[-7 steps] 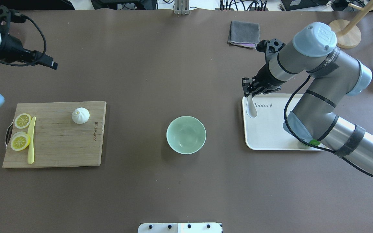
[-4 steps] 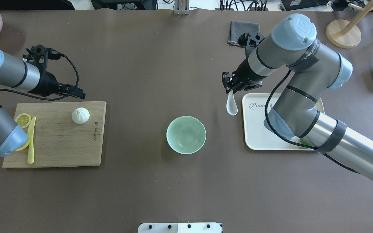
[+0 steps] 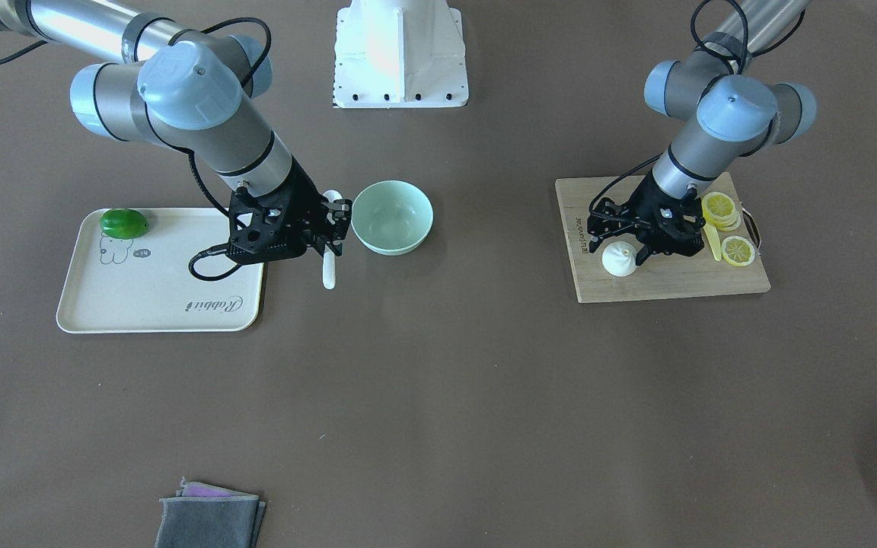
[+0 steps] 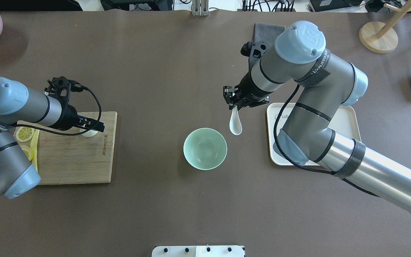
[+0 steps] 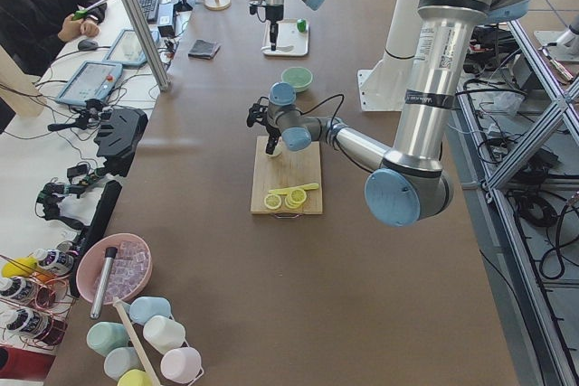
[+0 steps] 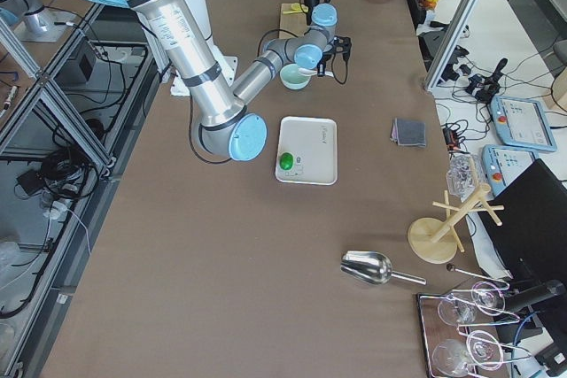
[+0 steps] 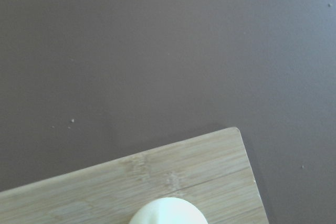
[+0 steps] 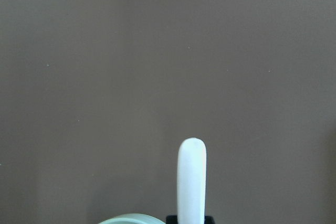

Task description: Put spoon and bun in bowl

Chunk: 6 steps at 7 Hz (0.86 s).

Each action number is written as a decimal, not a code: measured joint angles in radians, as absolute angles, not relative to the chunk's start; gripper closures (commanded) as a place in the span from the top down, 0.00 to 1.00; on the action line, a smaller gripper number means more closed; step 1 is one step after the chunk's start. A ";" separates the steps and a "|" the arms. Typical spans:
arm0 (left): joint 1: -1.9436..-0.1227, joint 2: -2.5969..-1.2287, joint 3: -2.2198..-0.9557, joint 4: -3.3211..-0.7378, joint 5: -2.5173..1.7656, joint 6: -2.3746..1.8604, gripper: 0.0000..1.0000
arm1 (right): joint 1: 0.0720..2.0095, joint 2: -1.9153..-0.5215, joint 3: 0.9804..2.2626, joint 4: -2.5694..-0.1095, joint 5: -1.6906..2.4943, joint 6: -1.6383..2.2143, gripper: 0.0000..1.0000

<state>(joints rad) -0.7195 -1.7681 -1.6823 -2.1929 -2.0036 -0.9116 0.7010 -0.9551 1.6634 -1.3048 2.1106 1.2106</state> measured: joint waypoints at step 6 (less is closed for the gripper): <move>-0.838 -1.880 -1.805 -2.018 -2.132 -0.986 0.00 | 0.647 -0.923 1.674 -1.307 2.075 1.245 0.00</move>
